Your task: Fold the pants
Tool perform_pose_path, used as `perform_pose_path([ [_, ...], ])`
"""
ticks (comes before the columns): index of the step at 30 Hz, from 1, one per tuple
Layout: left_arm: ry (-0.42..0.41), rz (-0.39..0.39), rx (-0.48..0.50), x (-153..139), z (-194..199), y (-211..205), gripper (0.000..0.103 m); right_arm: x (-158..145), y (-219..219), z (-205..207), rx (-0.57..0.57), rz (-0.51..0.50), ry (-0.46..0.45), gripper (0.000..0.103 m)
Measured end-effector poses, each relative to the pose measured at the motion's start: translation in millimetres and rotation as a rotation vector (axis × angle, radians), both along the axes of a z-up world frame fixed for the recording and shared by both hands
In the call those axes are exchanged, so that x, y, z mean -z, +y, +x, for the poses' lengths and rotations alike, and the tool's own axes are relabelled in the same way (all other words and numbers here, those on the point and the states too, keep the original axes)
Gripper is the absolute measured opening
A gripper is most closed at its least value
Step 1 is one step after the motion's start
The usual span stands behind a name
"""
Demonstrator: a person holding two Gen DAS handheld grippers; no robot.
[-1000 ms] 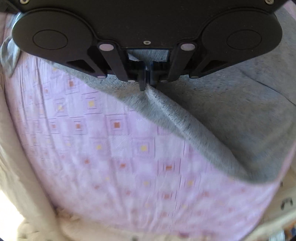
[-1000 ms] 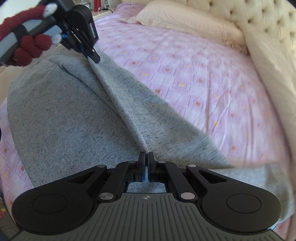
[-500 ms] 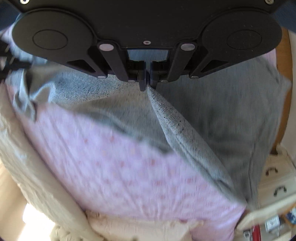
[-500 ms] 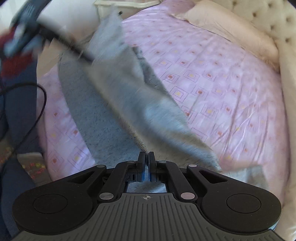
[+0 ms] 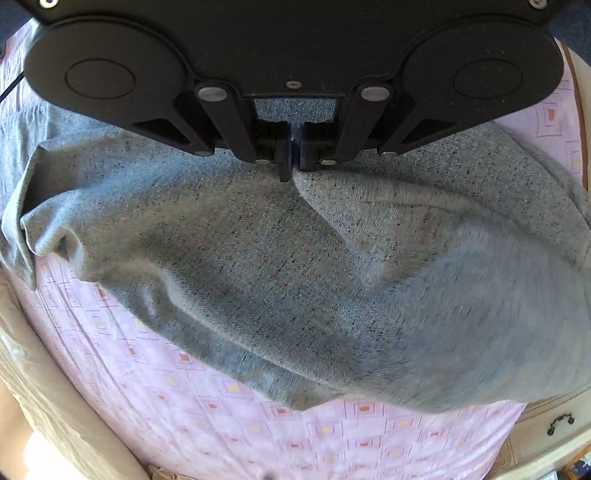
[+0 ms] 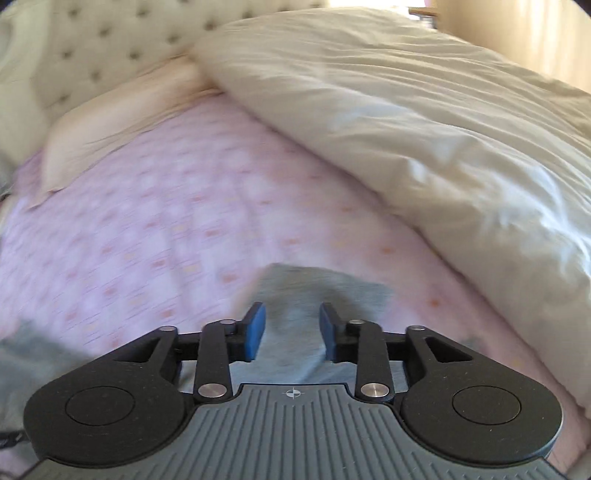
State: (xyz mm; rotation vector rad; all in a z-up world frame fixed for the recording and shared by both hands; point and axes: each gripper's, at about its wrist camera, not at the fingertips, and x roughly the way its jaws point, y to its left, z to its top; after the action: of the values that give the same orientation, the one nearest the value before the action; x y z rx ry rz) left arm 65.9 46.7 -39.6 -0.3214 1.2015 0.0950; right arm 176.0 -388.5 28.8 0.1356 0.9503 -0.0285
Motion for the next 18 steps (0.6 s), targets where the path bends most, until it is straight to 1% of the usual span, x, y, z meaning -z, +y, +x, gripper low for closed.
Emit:
perform_pose_path([
  [4,0.003,-0.014,-0.014,0.5,-1.4,3.5,0.005,22.1,17.8,15.5,-0.018,-0.033,0.027,0.038],
  [8,-0.003,-0.024,-0.019,5.1,-1.8,6.3,0.005,38.9,50.2,42.3,-0.028,-0.070,0.047,0.038],
  [11,-0.010,-0.027,-0.018,6.7,-1.9,6.7,0.005,53.3,73.8,57.7,-0.011,-0.143,0.058,0.038],
  [13,-0.016,-0.026,-0.015,8.3,-8.8,8.5,0.005,64.8,85.5,63.8,-0.012,-0.196,0.081,0.038],
  [16,-0.028,-0.015,-0.006,13.6,-20.1,7.1,0.005,83.8,97.7,66.4,-0.036,-0.332,0.141,0.038],
  [18,-0.034,-0.005,0.002,13.4,-18.9,3.1,0.005,86.5,99.9,63.9,-0.051,-0.385,0.126,0.040],
])
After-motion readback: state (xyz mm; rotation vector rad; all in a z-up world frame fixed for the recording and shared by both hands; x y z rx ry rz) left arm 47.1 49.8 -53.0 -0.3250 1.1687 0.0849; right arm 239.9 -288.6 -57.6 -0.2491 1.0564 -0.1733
